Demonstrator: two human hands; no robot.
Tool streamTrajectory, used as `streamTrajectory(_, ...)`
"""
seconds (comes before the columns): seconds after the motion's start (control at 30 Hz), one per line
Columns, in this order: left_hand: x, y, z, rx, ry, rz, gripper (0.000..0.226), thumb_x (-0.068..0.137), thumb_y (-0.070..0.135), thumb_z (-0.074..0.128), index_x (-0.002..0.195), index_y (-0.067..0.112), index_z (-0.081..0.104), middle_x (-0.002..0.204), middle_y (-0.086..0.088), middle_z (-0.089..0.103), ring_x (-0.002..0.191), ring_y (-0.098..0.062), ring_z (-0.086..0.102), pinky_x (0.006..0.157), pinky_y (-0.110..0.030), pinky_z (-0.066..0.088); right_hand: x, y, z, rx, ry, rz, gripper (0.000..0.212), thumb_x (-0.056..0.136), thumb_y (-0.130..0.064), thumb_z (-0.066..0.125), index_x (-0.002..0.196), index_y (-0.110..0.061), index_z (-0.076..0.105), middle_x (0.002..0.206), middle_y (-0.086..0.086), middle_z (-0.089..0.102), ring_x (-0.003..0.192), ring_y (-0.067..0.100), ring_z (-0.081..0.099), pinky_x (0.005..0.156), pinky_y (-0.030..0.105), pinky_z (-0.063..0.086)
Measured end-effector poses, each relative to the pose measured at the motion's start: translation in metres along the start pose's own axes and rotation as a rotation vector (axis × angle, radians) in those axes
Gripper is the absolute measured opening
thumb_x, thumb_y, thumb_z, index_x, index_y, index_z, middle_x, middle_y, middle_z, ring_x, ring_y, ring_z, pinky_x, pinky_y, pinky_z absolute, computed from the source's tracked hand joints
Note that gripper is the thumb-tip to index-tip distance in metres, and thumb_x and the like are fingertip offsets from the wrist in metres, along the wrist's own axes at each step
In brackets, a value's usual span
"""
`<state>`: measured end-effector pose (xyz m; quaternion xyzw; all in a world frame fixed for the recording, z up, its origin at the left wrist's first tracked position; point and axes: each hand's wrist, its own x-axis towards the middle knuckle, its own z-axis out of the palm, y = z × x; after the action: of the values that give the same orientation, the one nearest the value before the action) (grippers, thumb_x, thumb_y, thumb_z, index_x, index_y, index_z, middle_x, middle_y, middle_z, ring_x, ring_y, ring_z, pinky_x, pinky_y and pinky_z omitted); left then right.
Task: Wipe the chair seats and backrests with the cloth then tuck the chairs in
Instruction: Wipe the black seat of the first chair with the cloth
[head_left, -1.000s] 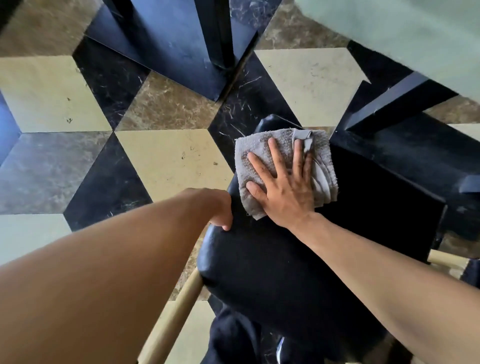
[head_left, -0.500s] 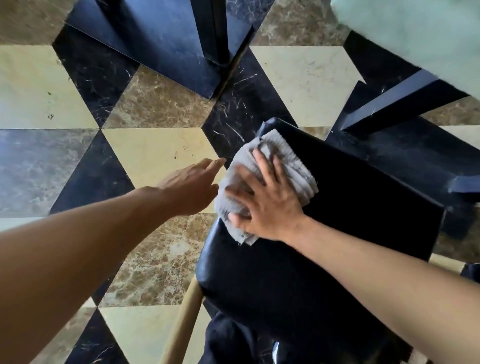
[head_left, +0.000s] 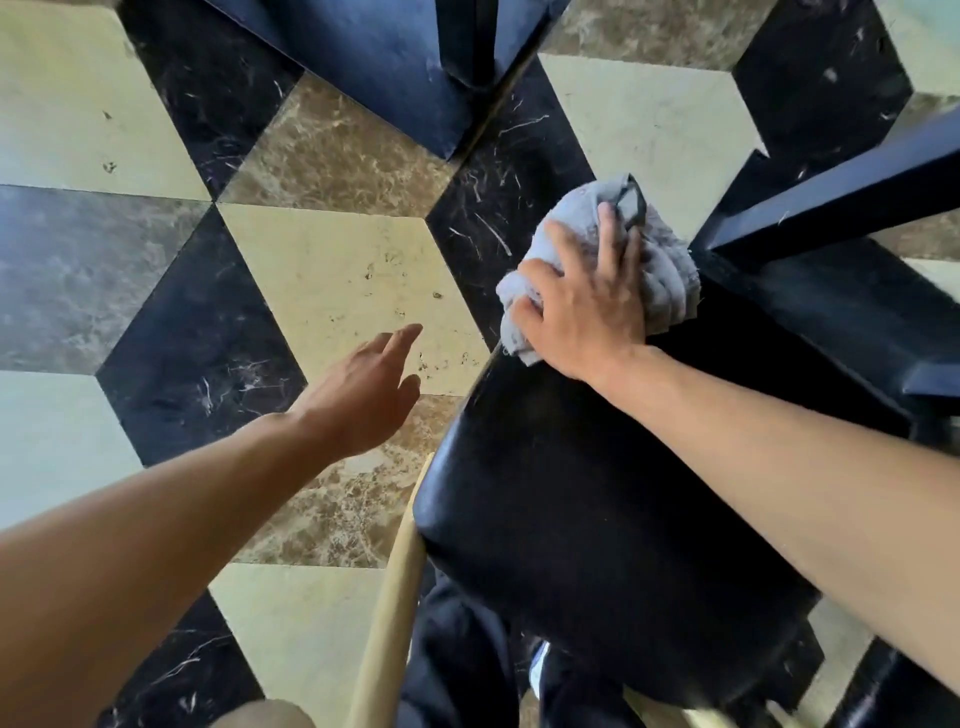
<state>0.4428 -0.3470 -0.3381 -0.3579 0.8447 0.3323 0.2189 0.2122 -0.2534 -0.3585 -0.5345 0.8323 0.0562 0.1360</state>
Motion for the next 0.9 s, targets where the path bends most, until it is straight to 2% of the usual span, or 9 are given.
streamTrajectory(0.13,-0.015,-0.015,0.015,0.017,-0.029,-0.037,0.06,0.101,0.029,0.046,0.154,0.026,0.019,0.147,-0.009,0.048,0.128,-0.029,0.052,0.098,-0.047,0.05,-0.066,-0.054,0.015,0.018,-0.033,-0.263,0.045,0.09,-0.049,0.035,0.108,-0.025,0.069,0.145,0.006,0.052,0.152,0.046,0.006,0.119,0.066,0.004)
streamTrajectory(0.27,-0.026,-0.018,0.024,0.034,-0.032,-0.064,0.058,0.1,0.026,0.045,0.153,0.025,0.022,0.145,-0.01,0.051,0.125,-0.031,0.055,0.097,-0.046,0.05,-0.114,-0.084,0.034,0.06,-0.049,-0.396,0.04,0.095,-0.047,0.039,0.117,-0.024,0.063,0.147,0.008,0.05,0.153,0.044,0.005,0.119,0.066,0.008)
streamTrajectory(0.4,-0.029,-0.017,0.024,0.074,-0.043,-0.069,0.056,0.1,0.023,0.045,0.153,0.023,0.026,0.144,-0.011,0.052,0.125,-0.031,0.054,0.097,-0.047,0.05,-0.146,-0.095,0.046,0.137,0.001,-0.488,0.034,0.09,-0.038,0.05,0.117,-0.022,0.063,0.139,0.008,0.056,0.152,0.044,0.015,0.119,0.066,0.013)
streamTrajectory(0.57,-0.029,-0.01,0.021,0.052,-0.022,-0.083,0.055,0.099,0.019,0.045,0.151,0.024,0.029,0.145,-0.008,0.051,0.127,-0.028,0.053,0.097,-0.046,0.05,-0.162,-0.092,0.056,0.097,-0.003,-0.625,0.039,0.094,-0.042,0.054,0.129,-0.027,0.06,0.147,0.006,0.048,0.152,0.047,0.009,0.121,0.065,0.007)
streamTrajectory(0.7,-0.036,-0.006,0.019,0.095,-0.047,-0.044,0.052,0.101,0.021,0.043,0.151,0.025,0.029,0.146,-0.007,0.05,0.127,-0.028,0.053,0.097,-0.046,0.051,-0.173,-0.093,0.062,0.059,-0.029,-0.64,0.042,0.098,-0.042,0.048,0.136,-0.026,0.052,0.158,0.005,0.037,0.152,0.046,0.006,0.123,0.06,-0.002)
streamTrajectory(0.9,-0.037,-0.011,0.003,0.141,-0.035,0.025,0.053,0.102,0.021,0.045,0.151,0.028,0.028,0.143,-0.005,0.052,0.116,-0.023,0.058,0.084,-0.038,0.056,-0.18,-0.09,0.063,0.084,-0.016,-0.617,0.042,0.097,-0.04,0.052,0.137,-0.026,0.056,0.161,0.005,0.037,0.154,0.04,0.011,0.125,0.056,0.005)
